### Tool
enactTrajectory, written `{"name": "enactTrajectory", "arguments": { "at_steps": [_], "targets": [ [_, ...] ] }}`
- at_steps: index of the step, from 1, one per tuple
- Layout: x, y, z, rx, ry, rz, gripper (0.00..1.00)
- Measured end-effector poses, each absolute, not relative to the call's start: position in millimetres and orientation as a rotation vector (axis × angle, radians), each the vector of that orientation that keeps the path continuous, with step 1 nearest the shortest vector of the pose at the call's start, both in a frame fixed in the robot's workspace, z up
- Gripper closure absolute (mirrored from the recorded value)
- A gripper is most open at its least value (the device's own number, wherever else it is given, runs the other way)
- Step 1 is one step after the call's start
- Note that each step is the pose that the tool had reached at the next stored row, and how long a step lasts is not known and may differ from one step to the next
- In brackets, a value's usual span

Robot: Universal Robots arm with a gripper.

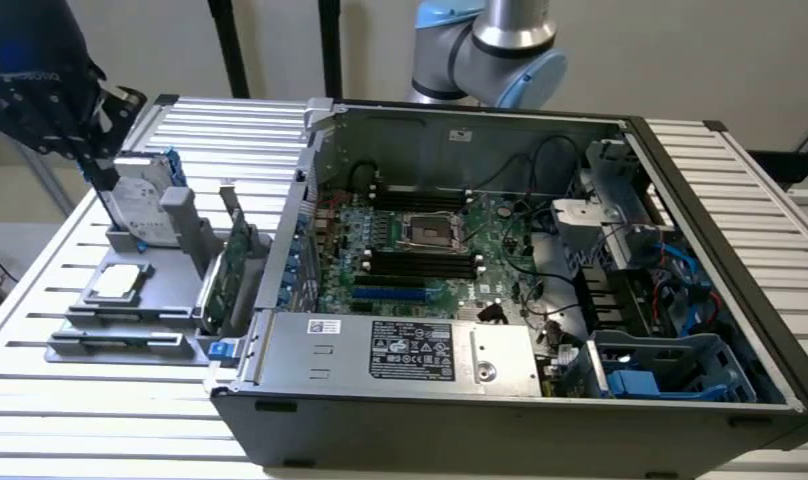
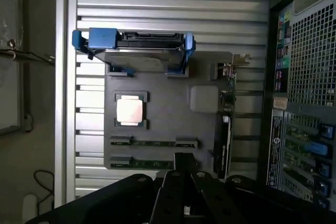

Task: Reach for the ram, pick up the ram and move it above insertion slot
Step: 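Reach for the ram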

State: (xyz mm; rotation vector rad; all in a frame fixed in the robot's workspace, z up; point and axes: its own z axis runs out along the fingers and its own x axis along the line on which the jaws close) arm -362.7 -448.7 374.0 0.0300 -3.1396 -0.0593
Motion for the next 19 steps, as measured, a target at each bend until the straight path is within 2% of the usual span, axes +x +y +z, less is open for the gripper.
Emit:
{"name": "enactTrajectory", "arguments": {
  "at_steps": [19],
  "targets": [
    [-387,-489,365,0.030,-3.137,-0.059,0.89]
  ]
}}
